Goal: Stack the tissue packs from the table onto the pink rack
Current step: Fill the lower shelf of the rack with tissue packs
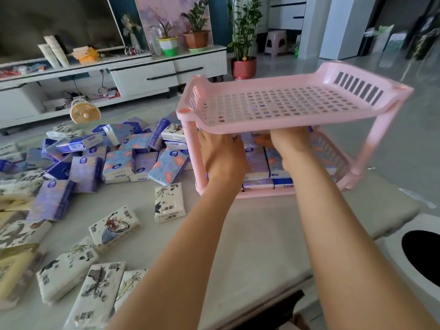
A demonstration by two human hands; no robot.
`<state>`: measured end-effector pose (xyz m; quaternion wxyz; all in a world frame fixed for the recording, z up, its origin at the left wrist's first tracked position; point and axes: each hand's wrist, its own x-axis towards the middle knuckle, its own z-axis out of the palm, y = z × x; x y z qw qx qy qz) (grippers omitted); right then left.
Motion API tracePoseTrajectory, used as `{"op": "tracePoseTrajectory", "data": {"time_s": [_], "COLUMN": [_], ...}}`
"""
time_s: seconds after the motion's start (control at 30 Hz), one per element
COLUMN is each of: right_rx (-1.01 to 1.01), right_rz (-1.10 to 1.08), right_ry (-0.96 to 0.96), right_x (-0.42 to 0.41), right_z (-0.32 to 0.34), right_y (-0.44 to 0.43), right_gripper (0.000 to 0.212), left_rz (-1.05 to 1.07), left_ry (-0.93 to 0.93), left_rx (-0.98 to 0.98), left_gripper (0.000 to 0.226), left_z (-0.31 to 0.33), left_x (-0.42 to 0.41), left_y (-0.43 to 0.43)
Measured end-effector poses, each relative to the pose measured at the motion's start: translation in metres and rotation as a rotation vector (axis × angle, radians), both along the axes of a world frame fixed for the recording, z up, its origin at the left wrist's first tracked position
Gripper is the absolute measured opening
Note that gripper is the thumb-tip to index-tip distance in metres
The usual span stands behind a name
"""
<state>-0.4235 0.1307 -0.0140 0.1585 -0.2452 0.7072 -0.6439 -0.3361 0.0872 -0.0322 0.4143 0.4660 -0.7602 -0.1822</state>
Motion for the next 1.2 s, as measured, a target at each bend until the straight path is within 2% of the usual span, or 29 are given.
{"op": "tracePoseTrajectory", "data": {"time_s": [0.07,0.13,0.23,0.37,0.43,0.5,0.6,0.63,0.73,0.83,0.9,1.03,1.1,1.2], "right_rx": [0.029,0.082,0.240,0.380,0.385,0.354,0.306,0.313,0.355,0.357,0.357,0.346,0.339,0.340], "right_rz": [-0.005,-0.017,-0.107,-0.161,-0.165,-0.155,-0.020,0.021,0.087,0.112,0.124,0.140,0.141,0.141], "right_ry": [0.179,0.312,0.487,0.551,0.612,0.680,0.694,0.675,0.643,0.647,0.644,0.624,0.618,0.636], "right_x": [0.003,0.005,0.005,0.005,0.006,0.005,0.003,0.002,-0.001,0.000,0.000,0.002,0.003,0.005], "right_z": [-0.004,-0.009,-0.015,-0.014,-0.013,-0.014,-0.018,-0.019,-0.022,-0.020,-0.019,-0.017,-0.016,-0.016], "right_y": [-0.008,-0.012,-0.017,-0.012,-0.010,-0.011,-0.013,-0.013,-0.012,-0.010,-0.009,-0.009,-0.009,-0.009], "right_gripper": [0.020,0.019,0.027,0.031,0.028,0.026,0.015,0.016,0.038,0.041,0.042,0.040,0.039,0.033], "left_rz": [0.043,0.058,0.059,0.066,0.052,0.031,0.025,0.021,0.003,0.025,0.019,0.024,0.020,0.019], "left_ry": [-0.195,-0.331,-0.393,-0.462,-0.429,-0.311,-0.154,-0.126,-0.084,-0.016,0.073,0.107,0.091,-0.012], "left_rx": [0.006,0.080,0.080,0.052,0.080,0.157,0.263,0.281,0.355,0.439,0.539,0.576,0.546,0.461], "left_gripper": [0.055,0.056,0.053,0.046,0.043,0.039,0.035,0.035,0.036,0.035,0.022,0.020,0.035,0.043], "left_z": [-0.005,-0.007,-0.004,-0.003,-0.002,0.002,0.008,0.009,0.011,0.014,0.015,0.015,0.015,0.014], "left_x": [0.002,0.004,0.004,0.006,0.006,0.006,0.004,0.003,0.002,0.000,-0.002,0.001,0.002,0.003], "left_y": [-0.004,-0.004,0.000,0.007,0.009,0.010,0.007,0.006,0.000,-0.006,-0.010,-0.007,-0.004,-0.003]}}
